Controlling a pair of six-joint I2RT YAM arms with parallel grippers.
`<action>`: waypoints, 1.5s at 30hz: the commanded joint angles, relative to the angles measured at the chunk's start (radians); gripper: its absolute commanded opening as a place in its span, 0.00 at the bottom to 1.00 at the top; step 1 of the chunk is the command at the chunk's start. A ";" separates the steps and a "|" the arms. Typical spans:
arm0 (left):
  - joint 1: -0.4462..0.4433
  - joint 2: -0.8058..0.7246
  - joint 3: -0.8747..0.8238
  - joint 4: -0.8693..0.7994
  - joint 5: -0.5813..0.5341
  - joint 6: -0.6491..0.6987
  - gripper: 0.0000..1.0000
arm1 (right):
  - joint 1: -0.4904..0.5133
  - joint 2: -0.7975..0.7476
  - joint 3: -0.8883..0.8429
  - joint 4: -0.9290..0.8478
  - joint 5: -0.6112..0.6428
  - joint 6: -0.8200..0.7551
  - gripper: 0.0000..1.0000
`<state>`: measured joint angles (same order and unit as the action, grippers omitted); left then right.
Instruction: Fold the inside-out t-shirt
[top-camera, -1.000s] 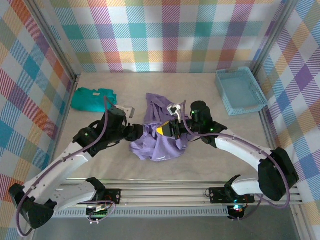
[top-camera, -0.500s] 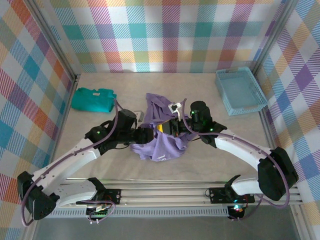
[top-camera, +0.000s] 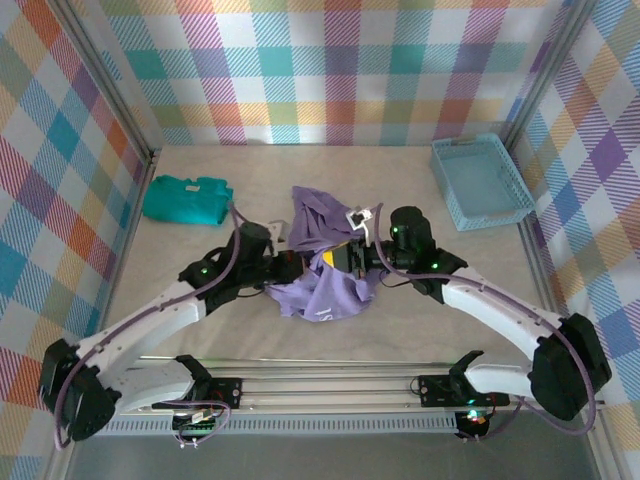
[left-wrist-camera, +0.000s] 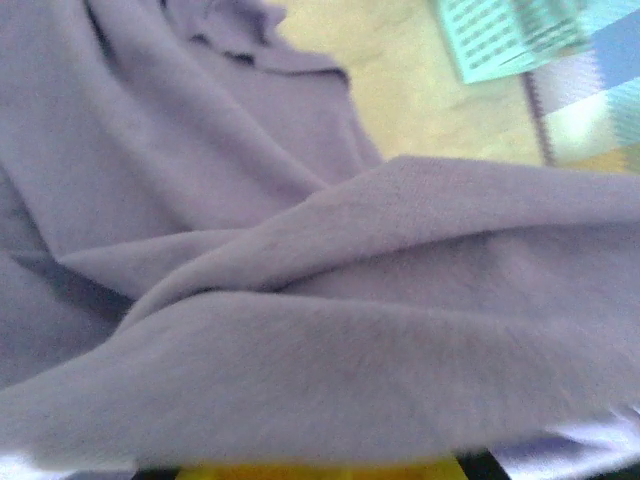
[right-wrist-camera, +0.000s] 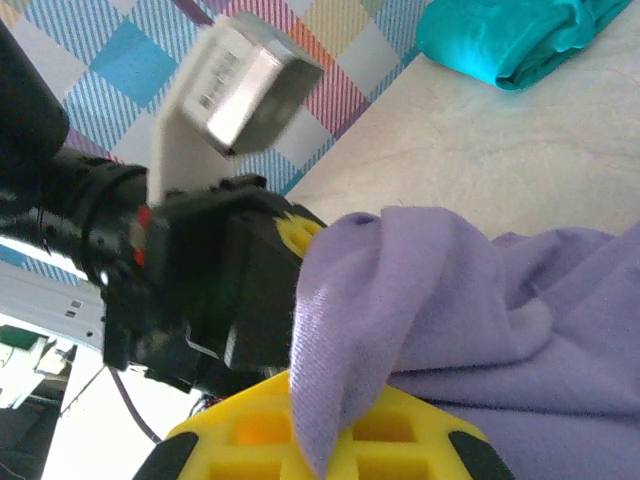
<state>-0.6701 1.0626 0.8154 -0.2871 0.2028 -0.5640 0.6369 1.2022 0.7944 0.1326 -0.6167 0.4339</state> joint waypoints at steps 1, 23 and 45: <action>0.063 -0.145 -0.076 0.287 0.208 0.049 0.00 | -0.030 -0.057 0.025 -0.073 -0.006 -0.060 0.04; 0.113 -0.267 -0.080 0.369 0.501 0.237 0.00 | 0.038 0.068 0.126 -0.077 -0.179 -0.225 0.42; 0.108 -0.190 0.092 -0.201 -0.083 0.374 0.36 | 0.003 -0.009 0.009 0.341 -0.358 0.072 0.00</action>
<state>-0.5671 0.8719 0.8505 -0.3935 0.2127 -0.2234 0.6380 1.1755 0.8112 0.3698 -0.9352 0.4629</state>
